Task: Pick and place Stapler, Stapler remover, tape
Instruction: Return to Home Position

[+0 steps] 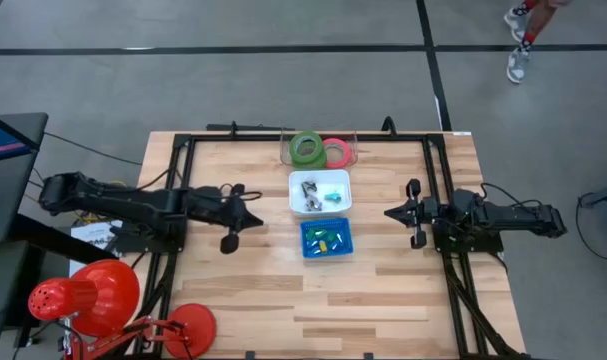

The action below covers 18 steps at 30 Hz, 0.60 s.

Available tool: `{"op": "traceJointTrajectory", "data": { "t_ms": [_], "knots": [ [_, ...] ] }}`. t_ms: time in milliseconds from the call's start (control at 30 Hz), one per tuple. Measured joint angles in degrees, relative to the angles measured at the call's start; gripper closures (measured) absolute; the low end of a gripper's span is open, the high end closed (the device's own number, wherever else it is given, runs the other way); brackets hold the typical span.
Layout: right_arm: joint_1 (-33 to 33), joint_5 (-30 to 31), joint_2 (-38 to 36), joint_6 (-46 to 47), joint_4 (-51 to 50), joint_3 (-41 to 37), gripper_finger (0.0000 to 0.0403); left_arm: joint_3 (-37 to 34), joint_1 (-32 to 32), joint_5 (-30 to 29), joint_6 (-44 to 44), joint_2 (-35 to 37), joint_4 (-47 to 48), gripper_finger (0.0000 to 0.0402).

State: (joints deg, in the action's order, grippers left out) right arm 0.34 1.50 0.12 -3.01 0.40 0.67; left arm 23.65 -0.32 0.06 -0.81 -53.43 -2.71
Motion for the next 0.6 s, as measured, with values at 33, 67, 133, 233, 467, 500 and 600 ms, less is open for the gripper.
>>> {"op": "traceJointTrajectory", "data": {
  "t_ms": [33,67,133,233,467,500,600],
  "knots": [
    [0.02,0.0,0.0,0.02,0.0,0.0,0.0402,-1.11,-0.29,0.0,-0.49,0.64,-1.28,0.0395],
    [0.01,0.0,0.0,0.01,0.0,0.0,0.0402,-2.21,-0.52,0.01,-0.7,1.33,-2.17,0.0396],
    [0.01,0.0,-0.01,0.01,0.0,-0.01,0.0402,-4.44,-0.96,0.01,-0.95,2.64,-4.11,0.0397],
    [0.0,0.0,0.0,0.0,0.0,0.0,0.0402,-7.87,-1.29,0.01,-0.99,4.0,-9.0,0.0398],
    [0.01,0.0,0.0,0.0,0.0,-0.01,0.0402,-15.26,-1.25,0.0,-1.17,4.31,-23.67,0.0398],
    [0.01,0.0,0.0,0.01,0.0,0.0,0.0402,-16.17,-1.25,-0.01,-1.19,4.31,-25.57,0.0398],
    [0.02,0.0,-0.02,0.0,0.0,0.0,0.0402,-18.45,-1.23,-0.01,-1.19,4.31,-30.25,0.0398]
  ]
}}
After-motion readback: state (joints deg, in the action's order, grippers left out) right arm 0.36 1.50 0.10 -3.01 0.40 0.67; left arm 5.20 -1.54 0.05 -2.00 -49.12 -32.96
